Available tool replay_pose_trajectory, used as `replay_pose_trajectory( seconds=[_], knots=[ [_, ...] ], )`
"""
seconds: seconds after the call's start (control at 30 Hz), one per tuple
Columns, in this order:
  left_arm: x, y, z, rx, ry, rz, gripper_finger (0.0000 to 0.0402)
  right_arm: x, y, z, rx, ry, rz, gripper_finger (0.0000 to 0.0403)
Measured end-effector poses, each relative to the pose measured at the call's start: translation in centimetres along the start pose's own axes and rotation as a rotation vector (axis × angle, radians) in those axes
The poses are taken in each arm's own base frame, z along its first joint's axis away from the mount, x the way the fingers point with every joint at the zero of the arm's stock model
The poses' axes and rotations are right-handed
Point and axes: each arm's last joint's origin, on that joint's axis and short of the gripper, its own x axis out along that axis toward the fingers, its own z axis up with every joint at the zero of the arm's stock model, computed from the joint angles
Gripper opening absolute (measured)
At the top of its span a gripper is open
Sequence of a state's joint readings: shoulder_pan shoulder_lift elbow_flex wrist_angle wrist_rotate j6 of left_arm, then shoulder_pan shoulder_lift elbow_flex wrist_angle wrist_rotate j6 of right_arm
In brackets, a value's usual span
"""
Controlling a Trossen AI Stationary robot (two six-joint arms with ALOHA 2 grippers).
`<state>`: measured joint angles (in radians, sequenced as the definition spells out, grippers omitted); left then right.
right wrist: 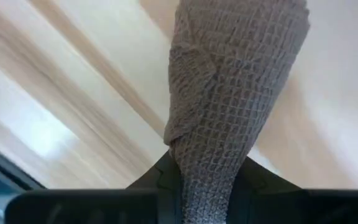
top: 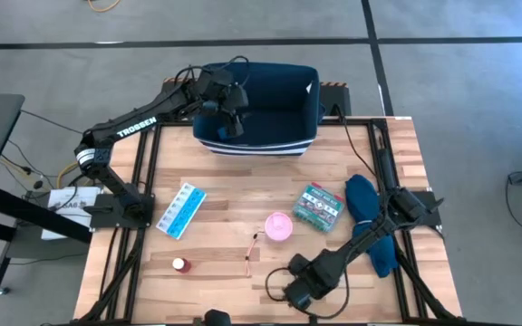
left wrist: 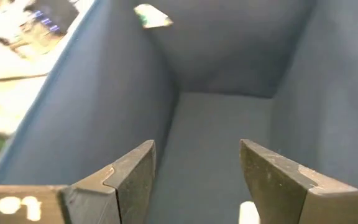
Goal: Pick & place medical supplies in basket/bin
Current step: Put the brown bandage in the blue bin
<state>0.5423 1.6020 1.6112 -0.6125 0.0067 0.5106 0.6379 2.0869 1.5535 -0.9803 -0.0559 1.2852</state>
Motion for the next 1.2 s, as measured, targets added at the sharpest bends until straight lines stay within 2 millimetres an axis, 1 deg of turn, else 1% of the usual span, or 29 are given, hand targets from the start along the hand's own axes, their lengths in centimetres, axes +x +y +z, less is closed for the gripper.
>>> replay_pose_trajectory(
  seconds=[0.07,0.13,0.23,0.3,0.37,0.43,0.5,0.6,0.67,0.7,0.77,0.83,0.93,1.0,1.07,1.13,1.2],
  knots=[
    [0.0,-0.3,0.2,0.002,-0.019,-0.035,0.0224,-1.4,0.5,1.4,-0.041,-0.121,0.014,0.0062],
    [0.0,-0.7,0.3,0.005,-0.022,-0.049,0.0224,-3.2,1.3,2.7,-0.097,-0.268,0.027,0.0072],
    [0.0,-1.3,0.6,0.017,-0.027,-0.061,0.0224,-6.9,2.5,4.4,-0.219,-0.491,0.031,0.0081],
    [-0.1,-1.8,0.9,0.031,-0.032,-0.071,0.0224,-9.3,2.9,5.1,-0.305,-0.578,0.022,0.0081],
    [-0.4,-2.2,1.1,0.052,-0.034,-0.073,0.0224,-11.8,2.8,5.7,-0.365,-0.634,-0.015,0.0079],
    [-1.5,-2.6,1.5,0.085,-0.04,-0.055,0.0224,-13.9,2.0,6.2,-0.381,-0.663,-0.094,0.0077],
    [-3.3,-2.8,1.9,0.126,-0.059,-0.022,0.0224,-15.5,0.3,6.8,-0.376,-0.658,-0.222,0.0077],
    [-6.7,-3.0,2.6,0.166,-0.107,0.043,0.0224,-17.5,-2.6,8.4,-0.348,-0.646,-0.425,0.0078],
    [-9.4,-3.0,2.8,0.173,-0.155,0.09,0.0224,-18.9,-4.1,10.3,-0.351,-0.692,-0.47,0.0079],
    [-10.8,-2.9,2.9,0.171,-0.183,0.106,0.0224,-19.8,-5.0,11.1,-0.384,-0.702,-0.479,0.0079],
    [-13.5,-2.8,2.7,0.135,-0.236,0.131,0.0224,-22.0,-7.1,13.5,-0.396,-0.759,-0.469,0.0079],
    [-16.0,-2.7,2.2,0.071,-0.269,0.138,0.0224,-23.8,-10.2,15.2,-0.37,-0.761,-0.507,0.0079],
    [-19.1,-2.7,1.3,0.009,-0.313,0.126,0.0224,-25.3,-14.9,18.4,-0.268,-0.747,-0.56,0.0079],
    [-20.7,-2.7,0.9,0.004,-0.342,0.135,0.0224,-26.2,-18.2,20.1,-0.17,-0.754,-0.573,0.0079],
    [-21.8,-2.7,0.5,-0.011,-0.364,0.137,0.0224,-27.0,-21.3,21.7,-0.079,-0.759,-0.513,0.0079],
    [-22.4,-2.7,0.3,-0.025,-0.376,0.141,0.0224,-27.0,-23.9,23.4,-0.023,-0.74,-0.417,0.0079],
    [-22.5,-2.7,0.2,-0.024,-0.371,0.14,0.0224,-26.4,-26.0,25.3,0.017,-0.726,-0.361,0.0079]
  ],
)
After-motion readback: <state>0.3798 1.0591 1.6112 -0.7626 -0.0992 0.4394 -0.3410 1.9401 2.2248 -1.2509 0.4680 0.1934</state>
